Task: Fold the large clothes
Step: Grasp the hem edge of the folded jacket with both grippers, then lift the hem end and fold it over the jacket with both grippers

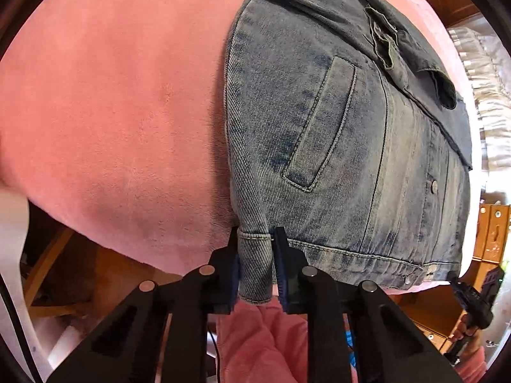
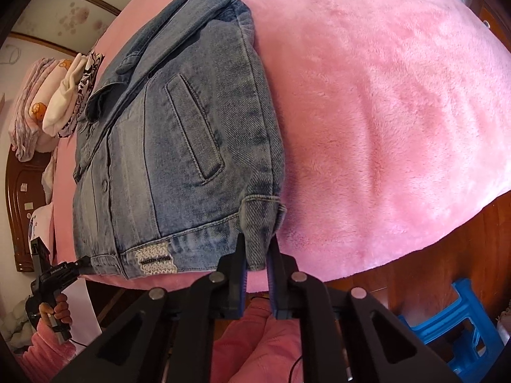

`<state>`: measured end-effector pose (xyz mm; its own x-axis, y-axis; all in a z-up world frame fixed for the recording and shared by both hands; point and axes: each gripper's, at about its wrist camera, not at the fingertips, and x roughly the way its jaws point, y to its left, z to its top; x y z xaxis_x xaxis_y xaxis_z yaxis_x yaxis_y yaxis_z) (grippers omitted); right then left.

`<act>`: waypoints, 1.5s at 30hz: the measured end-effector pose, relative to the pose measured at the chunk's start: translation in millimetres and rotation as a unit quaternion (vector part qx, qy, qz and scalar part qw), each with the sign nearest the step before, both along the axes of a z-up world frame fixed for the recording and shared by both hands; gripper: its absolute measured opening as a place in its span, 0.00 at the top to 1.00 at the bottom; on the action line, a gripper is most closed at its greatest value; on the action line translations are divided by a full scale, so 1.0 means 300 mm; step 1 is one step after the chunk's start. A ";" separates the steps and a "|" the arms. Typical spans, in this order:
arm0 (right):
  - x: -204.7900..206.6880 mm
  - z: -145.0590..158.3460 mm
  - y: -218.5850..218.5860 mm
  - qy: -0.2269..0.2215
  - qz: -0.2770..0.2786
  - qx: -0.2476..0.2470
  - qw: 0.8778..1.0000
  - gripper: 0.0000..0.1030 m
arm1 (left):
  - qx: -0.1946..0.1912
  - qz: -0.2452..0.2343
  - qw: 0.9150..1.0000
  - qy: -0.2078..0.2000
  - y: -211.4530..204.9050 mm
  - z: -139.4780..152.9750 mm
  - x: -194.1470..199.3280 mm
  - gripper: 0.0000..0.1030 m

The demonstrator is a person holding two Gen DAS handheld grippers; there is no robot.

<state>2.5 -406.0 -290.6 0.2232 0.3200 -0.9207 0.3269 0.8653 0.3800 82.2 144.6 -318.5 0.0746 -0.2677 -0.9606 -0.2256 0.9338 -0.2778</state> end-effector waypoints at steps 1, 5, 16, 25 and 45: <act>0.008 0.008 0.007 0.000 0.005 -0.003 1.000 0.91 | 0.006 0.007 1.000 0.003 -0.008 0.008 0.001 0.85; 0.018 0.044 0.011 0.000 0.012 -0.003 1.000 0.92 | 0.006 0.044 0.999 0.017 -0.011 0.035 0.002 0.88; 0.041 0.181 0.012 -0.028 0.026 0.011 0.999 0.94 | 0.009 0.085 0.996 -0.028 -0.006 0.278 0.014 0.90; 0.116 0.349 -0.006 -0.075 0.048 0.024 0.996 0.94 | 0.006 0.129 0.987 -0.097 0.006 0.492 0.090 0.90; 0.606 0.696 -0.055 -0.155 0.043 -0.028 0.987 0.95 | -0.038 0.129 0.979 -0.152 0.040 0.774 0.661 0.90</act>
<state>184.4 -422.3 -81.7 0.4716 0.3010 -0.8288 0.1261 0.9072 0.4013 280.6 156.7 -86.2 0.4279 -0.2723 -0.8619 -0.3480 0.8304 -0.4351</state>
